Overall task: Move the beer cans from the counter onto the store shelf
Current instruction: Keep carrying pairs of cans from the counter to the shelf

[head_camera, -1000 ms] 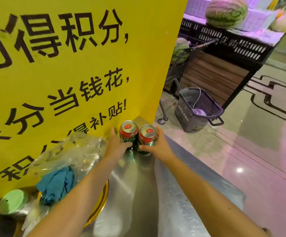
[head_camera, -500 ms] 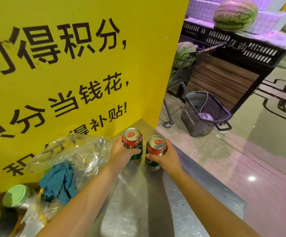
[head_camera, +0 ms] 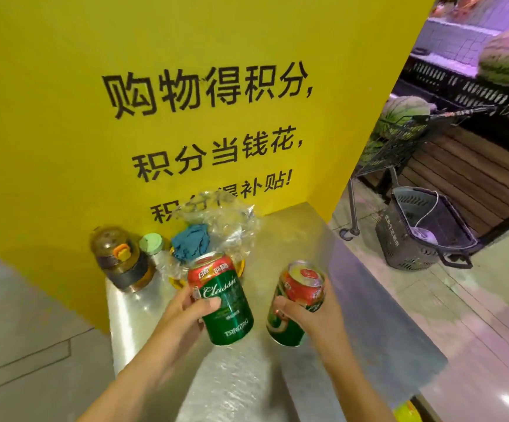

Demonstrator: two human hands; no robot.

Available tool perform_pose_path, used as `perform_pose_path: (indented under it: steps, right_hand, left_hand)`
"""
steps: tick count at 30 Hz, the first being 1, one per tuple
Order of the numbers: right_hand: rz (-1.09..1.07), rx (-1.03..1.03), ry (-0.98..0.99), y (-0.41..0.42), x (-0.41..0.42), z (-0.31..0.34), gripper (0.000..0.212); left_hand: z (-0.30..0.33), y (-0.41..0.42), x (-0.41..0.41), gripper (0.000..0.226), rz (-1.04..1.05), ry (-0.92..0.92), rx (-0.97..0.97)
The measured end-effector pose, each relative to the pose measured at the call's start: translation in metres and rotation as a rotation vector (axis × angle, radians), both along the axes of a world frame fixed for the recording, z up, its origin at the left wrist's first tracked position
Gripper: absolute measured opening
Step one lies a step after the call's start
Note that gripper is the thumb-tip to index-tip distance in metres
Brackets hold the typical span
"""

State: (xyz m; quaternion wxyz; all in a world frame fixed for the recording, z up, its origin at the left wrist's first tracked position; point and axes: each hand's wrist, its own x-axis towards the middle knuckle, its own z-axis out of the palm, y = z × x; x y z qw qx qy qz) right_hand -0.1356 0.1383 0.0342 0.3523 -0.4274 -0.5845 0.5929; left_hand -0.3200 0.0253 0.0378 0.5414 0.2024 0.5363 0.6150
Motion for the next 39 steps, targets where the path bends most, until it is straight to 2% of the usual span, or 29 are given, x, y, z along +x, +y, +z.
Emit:
perform_pose_path:
  steps: [8,12,16,21,25,32,36,39]
  right_hand:
    - [0.237,-0.009,0.055,-0.138,-0.1,0.025,0.068]
    - [0.391,-0.001,0.047,-0.225,-0.162,0.037,0.056]
    - [0.542,-0.004,0.026,-0.325,-0.219,0.042,0.066]
    - [0.762,-0.05,-0.043,-0.444,-0.288,0.05,0.056]
    - [0.925,-0.028,-0.059,-0.528,-0.326,0.06,0.055]
    - [1.166,-0.004,-0.045,-0.622,-0.383,0.069,0.055]
    - [1.237,0.002,-0.044,-0.646,-0.426,0.066,0.054]
    - [1.3,0.003,-0.028,-0.663,-0.47,0.064,0.056]
  left_hand:
    - [0.025,-0.183,-0.058,0.107,0.303,0.116,-0.01]
    - [0.028,-0.296,-0.093,0.107,0.508,0.133,-0.028]
    - [0.038,-0.414,-0.123,0.1,0.631,0.132,-0.029]
    - [0.042,-0.548,-0.149,0.12,0.849,0.121,-0.095]
    - [0.051,-0.635,-0.152,0.115,1.047,0.156,-0.094]
    - [0.055,-0.723,-0.161,0.099,1.335,0.168,-0.099]
    - [0.051,-0.742,-0.185,0.076,1.425,0.162,-0.107]
    - [0.051,-0.753,-0.214,0.081,1.487,0.144,-0.113]
